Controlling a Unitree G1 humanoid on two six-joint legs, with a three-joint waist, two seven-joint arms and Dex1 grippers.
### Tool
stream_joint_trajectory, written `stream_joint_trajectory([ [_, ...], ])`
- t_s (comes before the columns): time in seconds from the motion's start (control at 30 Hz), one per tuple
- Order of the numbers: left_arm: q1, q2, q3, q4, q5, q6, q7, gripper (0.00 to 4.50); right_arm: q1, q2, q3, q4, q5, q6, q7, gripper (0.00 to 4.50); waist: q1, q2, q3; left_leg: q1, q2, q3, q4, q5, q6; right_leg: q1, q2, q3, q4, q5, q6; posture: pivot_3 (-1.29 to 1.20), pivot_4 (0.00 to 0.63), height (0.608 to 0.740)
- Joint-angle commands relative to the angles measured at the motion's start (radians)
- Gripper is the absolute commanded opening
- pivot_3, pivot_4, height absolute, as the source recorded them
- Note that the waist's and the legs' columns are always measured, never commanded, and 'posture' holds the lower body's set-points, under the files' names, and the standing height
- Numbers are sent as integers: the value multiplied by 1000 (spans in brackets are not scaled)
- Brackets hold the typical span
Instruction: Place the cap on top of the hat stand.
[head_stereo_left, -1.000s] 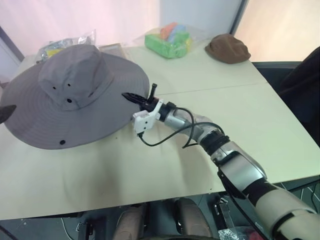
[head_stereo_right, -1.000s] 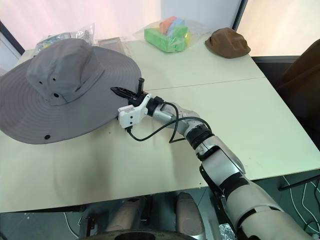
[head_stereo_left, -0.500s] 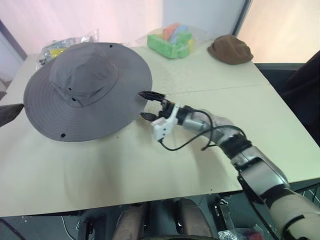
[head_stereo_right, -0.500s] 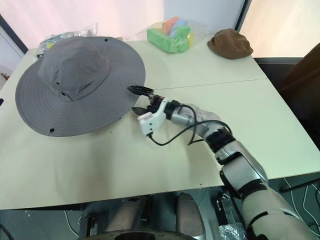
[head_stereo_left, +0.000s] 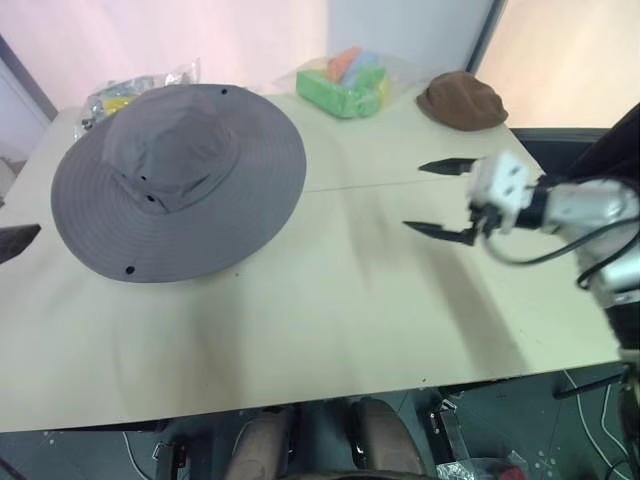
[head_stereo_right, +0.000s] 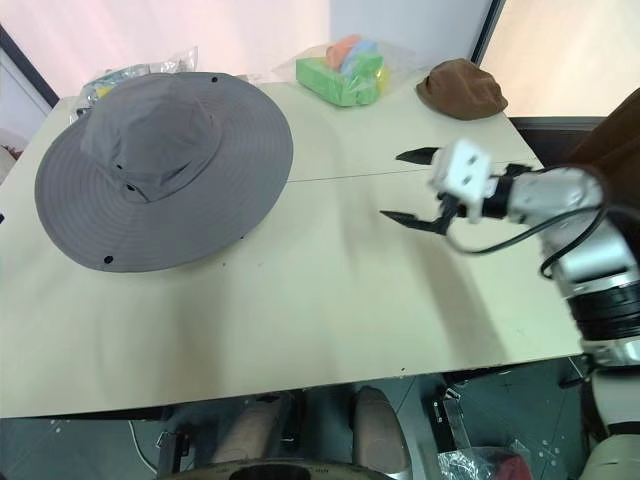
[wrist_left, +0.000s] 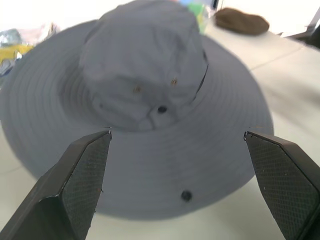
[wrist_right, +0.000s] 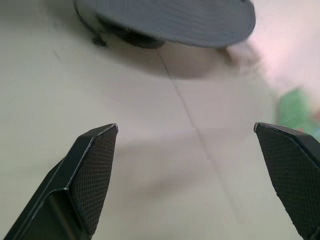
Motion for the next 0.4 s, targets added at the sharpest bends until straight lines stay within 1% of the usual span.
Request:
stream_joint_trajectory([
  [0.03,28,-4,61,0,24,-36,-34,4500,-134,-17,-77,57,113,211,99,4464,-1,0,0,0,0,1,0,-1,-1,0,0,0,0,0,0,0,150,735],
  [0.1,41,-10,79,-1,23,-37,-41,4500,-230,-28,-78,153,112,320,153,4464,1,1,1,0,2,3,0,-3,-2,0,0,0,-2,0,-1,0,150,735],
  [0.17,44,-14,87,-5,22,-44,-45,4500,-274,-19,-83,192,102,347,195,4464,3,1,1,-1,3,4,0,-4,-3,0,0,0,-5,0,-1,0,150,735],
  [0.3,39,-16,89,-15,20,-38,-40,4500,-324,24,-97,223,83,382,203,4464,6,1,1,-2,3,6,0,-7,1,1,0,0,-10,0,0,0,150,735],
  [0.4,57,-12,92,-14,39,-55,-57,4500,-314,50,-113,204,73,386,188,4464,6,1,1,-2,3,8,0,-8,2,0,0,2,-10,1,1,0,150,735],
])
